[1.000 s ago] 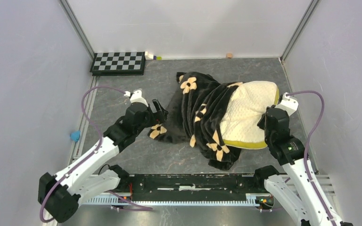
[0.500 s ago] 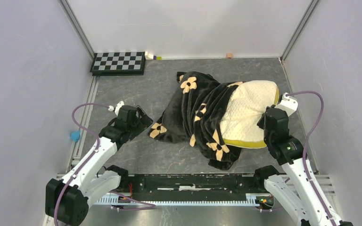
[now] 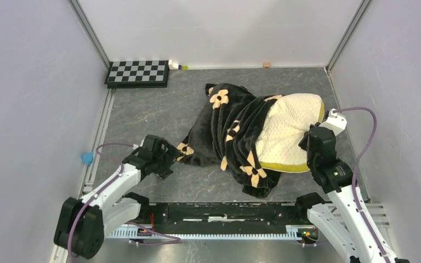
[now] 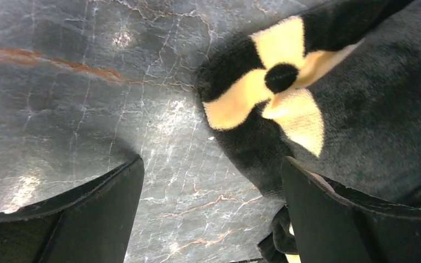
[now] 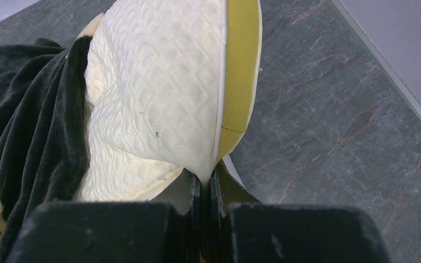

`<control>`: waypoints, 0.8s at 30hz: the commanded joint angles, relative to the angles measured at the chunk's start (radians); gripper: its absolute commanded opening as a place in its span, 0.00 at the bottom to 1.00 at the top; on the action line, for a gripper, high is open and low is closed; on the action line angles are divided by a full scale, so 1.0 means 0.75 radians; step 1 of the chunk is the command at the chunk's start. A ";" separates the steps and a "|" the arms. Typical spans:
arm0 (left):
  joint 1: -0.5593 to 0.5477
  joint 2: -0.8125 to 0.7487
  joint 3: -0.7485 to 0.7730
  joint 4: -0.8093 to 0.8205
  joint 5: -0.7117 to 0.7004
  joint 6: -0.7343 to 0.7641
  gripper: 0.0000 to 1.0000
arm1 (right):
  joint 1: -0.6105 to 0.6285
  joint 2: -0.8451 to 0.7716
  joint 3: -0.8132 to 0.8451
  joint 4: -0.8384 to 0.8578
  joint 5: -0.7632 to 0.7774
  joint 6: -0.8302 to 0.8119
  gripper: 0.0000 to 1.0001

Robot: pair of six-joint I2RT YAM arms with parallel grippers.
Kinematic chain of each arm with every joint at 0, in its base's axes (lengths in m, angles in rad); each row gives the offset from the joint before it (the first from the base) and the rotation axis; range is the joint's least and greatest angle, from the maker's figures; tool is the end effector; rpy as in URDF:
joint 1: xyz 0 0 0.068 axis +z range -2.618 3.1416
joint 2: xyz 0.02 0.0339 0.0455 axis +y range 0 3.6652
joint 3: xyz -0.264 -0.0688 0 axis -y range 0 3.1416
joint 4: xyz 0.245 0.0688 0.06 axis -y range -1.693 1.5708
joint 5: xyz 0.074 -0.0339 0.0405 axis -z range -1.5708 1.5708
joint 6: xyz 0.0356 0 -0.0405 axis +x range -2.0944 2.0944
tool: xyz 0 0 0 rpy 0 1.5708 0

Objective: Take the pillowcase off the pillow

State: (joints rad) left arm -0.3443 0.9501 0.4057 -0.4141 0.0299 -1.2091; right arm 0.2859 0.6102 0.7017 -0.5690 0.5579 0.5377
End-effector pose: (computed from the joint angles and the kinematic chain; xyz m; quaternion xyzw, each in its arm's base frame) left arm 0.1598 -0.0584 0.1630 -0.3954 0.8675 -0.2214 0.2049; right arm 0.1345 0.0199 0.2990 0.2451 0.7968 -0.0155 0.5521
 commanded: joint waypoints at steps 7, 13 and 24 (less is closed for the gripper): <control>0.001 0.365 0.106 0.235 0.152 -0.118 0.95 | -0.002 -0.073 -0.013 0.156 0.041 0.063 0.00; 0.002 0.505 0.101 0.410 0.070 -0.157 0.80 | -0.003 -0.063 -0.017 0.157 -0.023 0.083 0.00; 0.046 0.507 0.057 0.783 -0.093 -0.043 0.02 | -0.003 -0.100 -0.013 0.130 0.019 0.070 0.00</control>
State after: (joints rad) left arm -0.3386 1.4128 0.4667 0.0925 0.0963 -1.2881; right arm 0.2859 0.5583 0.6819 -0.5579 0.5316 0.5747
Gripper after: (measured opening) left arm 0.046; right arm 0.042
